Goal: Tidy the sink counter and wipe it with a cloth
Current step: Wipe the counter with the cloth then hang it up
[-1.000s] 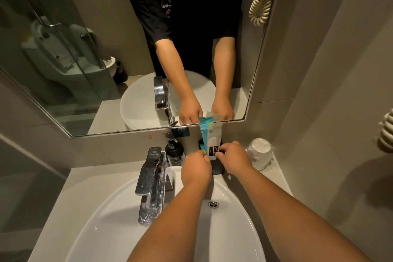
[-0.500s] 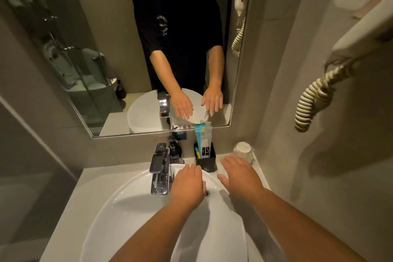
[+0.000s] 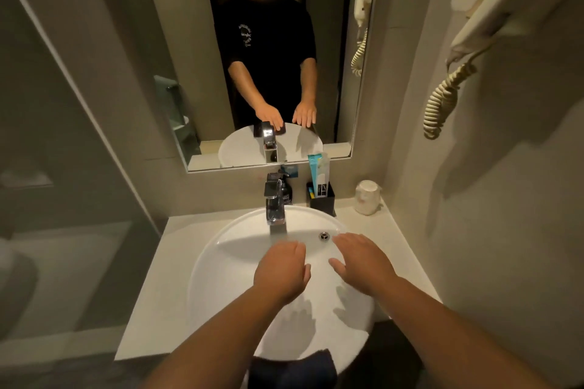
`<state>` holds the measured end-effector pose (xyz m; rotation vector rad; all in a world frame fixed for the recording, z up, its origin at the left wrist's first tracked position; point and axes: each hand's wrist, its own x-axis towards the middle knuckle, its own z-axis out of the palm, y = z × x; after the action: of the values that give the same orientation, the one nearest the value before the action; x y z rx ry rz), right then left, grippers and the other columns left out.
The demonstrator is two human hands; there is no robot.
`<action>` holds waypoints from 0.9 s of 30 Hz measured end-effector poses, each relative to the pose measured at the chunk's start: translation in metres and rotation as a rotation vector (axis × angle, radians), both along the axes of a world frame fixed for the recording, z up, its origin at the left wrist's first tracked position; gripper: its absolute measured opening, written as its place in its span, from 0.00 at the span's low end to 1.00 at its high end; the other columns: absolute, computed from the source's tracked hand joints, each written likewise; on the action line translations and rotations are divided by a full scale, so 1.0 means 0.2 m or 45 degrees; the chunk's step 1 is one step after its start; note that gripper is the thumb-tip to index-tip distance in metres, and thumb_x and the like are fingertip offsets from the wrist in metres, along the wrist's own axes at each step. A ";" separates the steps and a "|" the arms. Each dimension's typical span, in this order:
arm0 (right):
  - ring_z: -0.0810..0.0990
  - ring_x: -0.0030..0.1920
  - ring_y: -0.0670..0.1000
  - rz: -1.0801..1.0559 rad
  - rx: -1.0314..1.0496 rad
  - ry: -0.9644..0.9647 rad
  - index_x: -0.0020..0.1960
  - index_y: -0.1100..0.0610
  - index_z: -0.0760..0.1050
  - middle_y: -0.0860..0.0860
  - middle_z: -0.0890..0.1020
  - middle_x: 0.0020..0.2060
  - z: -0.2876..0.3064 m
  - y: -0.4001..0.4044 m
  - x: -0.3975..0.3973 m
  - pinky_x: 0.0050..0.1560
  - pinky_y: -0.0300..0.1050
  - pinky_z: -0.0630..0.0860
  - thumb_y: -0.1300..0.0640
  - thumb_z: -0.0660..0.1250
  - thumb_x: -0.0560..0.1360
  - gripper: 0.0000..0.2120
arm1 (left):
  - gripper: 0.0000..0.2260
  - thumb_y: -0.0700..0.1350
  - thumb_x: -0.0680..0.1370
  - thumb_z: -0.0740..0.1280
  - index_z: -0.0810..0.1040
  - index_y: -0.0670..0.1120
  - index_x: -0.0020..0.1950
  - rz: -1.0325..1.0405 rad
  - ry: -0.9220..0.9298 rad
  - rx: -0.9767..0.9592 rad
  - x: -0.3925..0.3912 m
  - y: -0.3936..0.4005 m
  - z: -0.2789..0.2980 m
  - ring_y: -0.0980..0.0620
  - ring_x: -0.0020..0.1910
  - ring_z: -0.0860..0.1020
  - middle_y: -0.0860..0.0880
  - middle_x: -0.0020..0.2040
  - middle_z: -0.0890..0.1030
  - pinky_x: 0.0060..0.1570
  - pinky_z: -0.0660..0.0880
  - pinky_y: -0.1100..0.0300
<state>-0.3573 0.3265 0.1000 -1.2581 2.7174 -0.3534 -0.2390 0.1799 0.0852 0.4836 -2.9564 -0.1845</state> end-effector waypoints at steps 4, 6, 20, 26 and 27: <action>0.69 0.69 0.52 -0.031 -0.007 -0.017 0.72 0.50 0.63 0.49 0.71 0.70 -0.02 0.07 0.32 0.70 0.48 0.63 0.42 0.60 0.77 0.26 | 0.12 0.54 0.78 0.59 0.75 0.48 0.56 -0.004 0.087 0.015 0.31 0.03 0.03 0.48 0.51 0.76 0.49 0.53 0.80 0.53 0.74 0.54; 0.67 0.70 0.52 -0.022 0.018 -0.054 0.73 0.50 0.62 0.49 0.70 0.71 -0.04 0.11 0.50 0.71 0.48 0.62 0.42 0.59 0.77 0.27 | 0.13 0.53 0.78 0.59 0.74 0.48 0.57 -0.002 0.094 0.014 0.47 0.05 0.04 0.47 0.51 0.76 0.48 0.53 0.80 0.52 0.73 0.54; 0.72 0.65 0.53 0.036 0.057 -0.033 0.70 0.51 0.66 0.51 0.74 0.67 0.01 0.33 0.97 0.67 0.49 0.68 0.45 0.63 0.77 0.24 | 0.13 0.54 0.78 0.59 0.73 0.47 0.56 0.027 0.002 0.004 0.96 0.20 -0.01 0.48 0.49 0.75 0.47 0.54 0.79 0.53 0.73 0.53; 0.73 0.65 0.53 0.113 0.110 -0.029 0.70 0.52 0.66 0.51 0.74 0.67 -0.09 0.37 0.91 0.67 0.50 0.70 0.43 0.64 0.76 0.26 | 0.12 0.53 0.77 0.59 0.73 0.47 0.54 0.056 -0.085 0.050 0.93 0.25 -0.08 0.49 0.47 0.74 0.47 0.52 0.79 0.47 0.72 0.56; 0.73 0.65 0.53 0.129 0.122 -0.035 0.70 0.52 0.66 0.51 0.74 0.67 -0.10 0.36 0.90 0.67 0.50 0.70 0.43 0.64 0.75 0.26 | 0.12 0.53 0.77 0.60 0.73 0.48 0.55 0.055 -0.097 0.064 0.92 0.26 -0.10 0.49 0.47 0.74 0.47 0.52 0.79 0.47 0.72 0.56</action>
<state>-0.1772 0.3995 0.0791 -1.3478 2.6019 -0.2245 -0.0544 0.2315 0.0657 0.5727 -3.0190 -0.2410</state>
